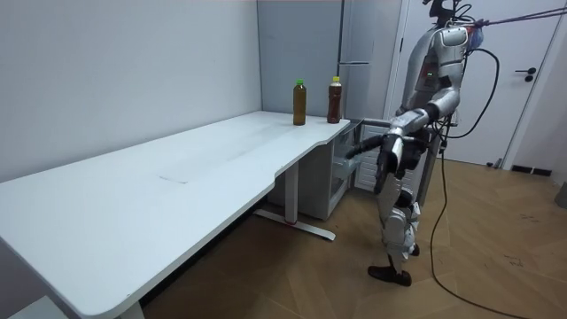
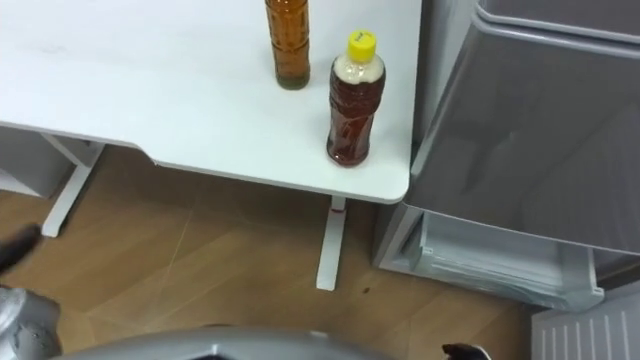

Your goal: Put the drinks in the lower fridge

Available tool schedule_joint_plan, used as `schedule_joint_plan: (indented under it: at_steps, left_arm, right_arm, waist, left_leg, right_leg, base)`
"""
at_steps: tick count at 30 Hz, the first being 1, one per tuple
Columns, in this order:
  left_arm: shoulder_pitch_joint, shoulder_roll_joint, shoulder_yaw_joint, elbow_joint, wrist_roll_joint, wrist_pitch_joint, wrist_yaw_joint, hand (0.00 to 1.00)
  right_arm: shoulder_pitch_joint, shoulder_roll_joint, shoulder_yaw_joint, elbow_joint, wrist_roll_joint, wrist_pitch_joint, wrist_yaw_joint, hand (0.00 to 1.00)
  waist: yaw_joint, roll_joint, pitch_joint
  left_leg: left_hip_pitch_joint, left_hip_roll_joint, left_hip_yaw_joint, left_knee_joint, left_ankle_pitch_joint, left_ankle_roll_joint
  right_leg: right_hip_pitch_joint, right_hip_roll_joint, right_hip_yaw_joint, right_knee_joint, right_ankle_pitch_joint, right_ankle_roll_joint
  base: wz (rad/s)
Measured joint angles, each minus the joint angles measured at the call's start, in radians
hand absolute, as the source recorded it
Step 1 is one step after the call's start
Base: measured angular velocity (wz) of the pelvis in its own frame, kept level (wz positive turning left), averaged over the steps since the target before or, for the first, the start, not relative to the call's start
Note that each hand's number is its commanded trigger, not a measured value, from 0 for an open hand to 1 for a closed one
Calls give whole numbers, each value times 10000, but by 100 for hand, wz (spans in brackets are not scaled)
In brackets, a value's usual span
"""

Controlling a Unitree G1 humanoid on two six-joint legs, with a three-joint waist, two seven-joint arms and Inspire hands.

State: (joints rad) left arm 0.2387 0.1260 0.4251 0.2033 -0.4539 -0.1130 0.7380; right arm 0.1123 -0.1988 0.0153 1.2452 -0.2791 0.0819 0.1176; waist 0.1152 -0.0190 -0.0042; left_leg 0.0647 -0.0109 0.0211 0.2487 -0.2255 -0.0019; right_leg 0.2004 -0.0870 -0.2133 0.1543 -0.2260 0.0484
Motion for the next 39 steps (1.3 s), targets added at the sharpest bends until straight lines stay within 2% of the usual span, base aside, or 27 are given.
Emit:
schedule_joint_plan:
  at_steps: [5, 9, 12, 15, 17, 21, 24, 28, 30, 32, 35, 37, 39]
  left_arm:
    - [-21, 45, -78, -2147, 447, -454, 243, 0]
    - [-20, 75, -345, -3202, 1494, -504, -125, 0]
    - [-21, 252, -779, -4014, 1637, -517, -591, 0]
    - [-158, 505, -1214, -4429, 1887, -543, -1112, 0]
    - [-317, 517, -1399, -4715, 1979, -544, -1488, 0]
    - [-657, 621, -1802, -4863, 2641, -549, -2433, 0]
    - [-940, 683, -2227, -4864, 2761, -549, -3019, 0]
    - [-1181, 861, -2813, -4919, 3329, -549, -3543, 0]
    - [-1252, 867, -3042, -5377, 3381, -548, -3785, 0]
    - [-1462, 904, -3231, -5678, 3386, -548, -4023, 0]
    - [-1622, 1194, -3473, -6192, 3386, -547, -4473, 0]
    - [-1690, 1279, -3668, -6516, 3387, -545, -4775, 0]
    - [-1814, 1288, -3960, -6635, 3392, -543, -5198, 0]
  right_arm:
    - [68, -30, -1, 79, -107, -105, 167, 0]
    - [111, -30, -21, 74, -572, -179, 406, 0]
    - [97, -28, -28, 98, -810, -206, 624, 0]
    - [87, -25, -1, 313, -820, -281, 760, 0]
    - [132, -32, -3, 376, -823, -277, 852, 0]
    - [192, -40, -92, 428, -830, -277, 1028, 0]
    - [171, -44, -84, 520, -825, -288, 1044, 0]
    - [122, -45, -80, 629, -836, -313, 1041, 0]
    - [-54, -54, -80, 744, -854, -376, 1057, 0]
    - [-165, -116, -85, 842, -849, -386, 1125, 0]
    - [-156, -128, -77, 846, -850, -392, 1145, 0]
    - [-174, -127, -76, 874, -848, -388, 1138, 0]
    - [-160, -133, -65, 921, -848, -377, 1119, 0]
  waist:
    - [-89, -15, 2]
    - [-299, -27, 6]
    - [-485, -54, 22]
    - [-655, -55, 31]
    - [-742, -46, 50]
    - [-1006, 29, 137]
    - [-1151, 74, 158]
    - [-1328, 93, 160]
    - [-1424, 104, 113]
    - [-1487, 176, 145]
    - [-1679, 263, 122]
    - [-1754, 285, 175]
    - [-1782, 281, 195]
  left_leg:
    - [-5, -2, 15, -91, 22, 3]
    - [-9, -10, -10, -95, 22, 4]
    - [-14, -18, -34, -95, 22, 4]
    - [-26, -12, -52, -79, 22, 4]
    - [-38, -13, -48, -75, 22, 5]
    - [-89, -12, -65, -96, 21, 5]
    - [-99, -11, -60, -74, 21, 5]
    - [-87, -12, -34, -68, 21, 5]
    - [-178, -5, -3, -63, 24, 5]
    - [-204, -13, 6, -28, 26, 11]
    - [-127, -9, 30, -17, 27, 12]
    - [9, -12, 55, -59, 27, 12]
    - [137, -3, 120, -115, 27, 12]
  right_leg:
    - [-69, 1, 42, 0, 4, -4]
    - [-76, 2, 60, 1, 4, -4]
    - [-77, 2, 50, -5, 4, -4]
    - [-71, 13, 68, -5, 4, -4]
    - [-71, 11, 69, -2, 4, -4]
    - [-75, 12, 63, 1, 7, -6]
    - [-99, 15, 88, 0, 8, -8]
    - [-122, 17, 77, -2, 10, -10]
    - [-255, 23, 124, 9, 15, -17]
    - [-258, 21, 134, -2, 33, -11]
    - [-206, 16, 182, -8, 33, -10]
    - [-96, 10, 190, -29, 33, -10]
    - [-34, 8, 235, -13, 32, -10]
  base:
    - [-4]
    - [0]
    - [0]
    - [0]
    - [0]
    - [0]
    - [0]
    - [-1]
    - [-5]
    - [-2]
    - [-2]
    - [-6]
    - [-9]
